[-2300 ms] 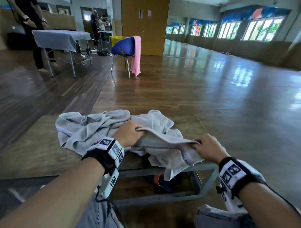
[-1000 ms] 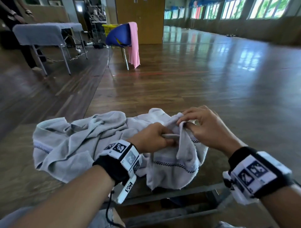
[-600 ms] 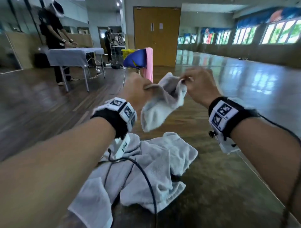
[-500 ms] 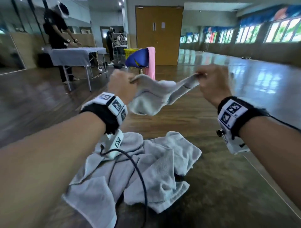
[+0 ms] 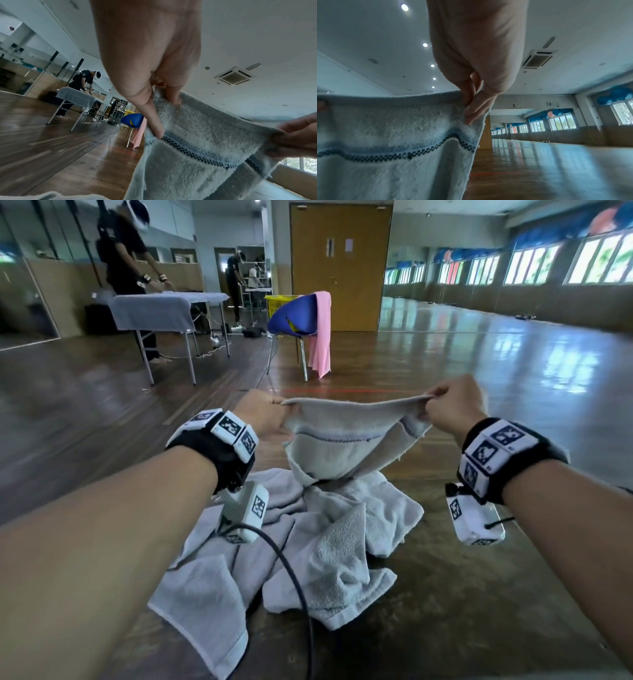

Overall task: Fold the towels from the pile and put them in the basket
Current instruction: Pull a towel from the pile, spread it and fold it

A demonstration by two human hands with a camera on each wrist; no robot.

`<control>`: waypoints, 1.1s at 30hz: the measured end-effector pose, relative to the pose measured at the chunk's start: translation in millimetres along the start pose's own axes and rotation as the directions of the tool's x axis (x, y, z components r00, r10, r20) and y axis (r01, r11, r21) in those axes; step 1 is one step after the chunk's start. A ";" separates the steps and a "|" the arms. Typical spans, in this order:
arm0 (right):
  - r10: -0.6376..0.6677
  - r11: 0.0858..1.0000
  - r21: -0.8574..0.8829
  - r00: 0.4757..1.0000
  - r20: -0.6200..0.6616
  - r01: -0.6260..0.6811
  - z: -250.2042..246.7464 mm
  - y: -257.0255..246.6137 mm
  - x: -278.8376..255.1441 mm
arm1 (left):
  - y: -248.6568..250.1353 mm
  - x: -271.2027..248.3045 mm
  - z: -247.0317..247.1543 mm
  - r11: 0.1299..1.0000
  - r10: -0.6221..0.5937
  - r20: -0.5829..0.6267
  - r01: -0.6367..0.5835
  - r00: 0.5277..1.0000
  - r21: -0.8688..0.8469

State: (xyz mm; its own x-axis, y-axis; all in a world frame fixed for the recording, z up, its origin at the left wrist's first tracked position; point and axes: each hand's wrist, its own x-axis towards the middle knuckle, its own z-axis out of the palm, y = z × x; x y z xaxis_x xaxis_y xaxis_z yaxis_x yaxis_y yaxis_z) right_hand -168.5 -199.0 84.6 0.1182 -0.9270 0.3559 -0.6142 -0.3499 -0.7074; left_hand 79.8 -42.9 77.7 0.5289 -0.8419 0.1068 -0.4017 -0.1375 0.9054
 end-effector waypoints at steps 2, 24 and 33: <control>-0.016 0.995 0.097 0.999 -0.038 0.019 -3.8 -1.6 8.0 | 5.5 9.5 3.5 0.999 0.048 -0.095 -0.049 0.994 -0.011; -0.080 0.989 0.115 0.991 -0.107 0.092 83.2 117.7 100.5 | -46.7 99.8 93.7 0.922 0.144 -0.029 -0.123 0.989 0.368; -0.406 0.877 -0.157 0.875 0.262 0.454 56.7 145.4 61.0 | -55.9 69.9 97.1 0.822 0.082 0.101 -0.124 0.992 0.555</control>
State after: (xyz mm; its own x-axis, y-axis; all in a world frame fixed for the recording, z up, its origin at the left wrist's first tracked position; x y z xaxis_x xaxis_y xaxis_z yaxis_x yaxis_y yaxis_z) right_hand -206.4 -314.1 -31.1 0.5574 -0.7047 0.4390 -0.6076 -0.7066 -0.3627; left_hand 66.6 -144.7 -5.4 0.4163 -0.8986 0.1386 -0.8111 -0.2982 0.5032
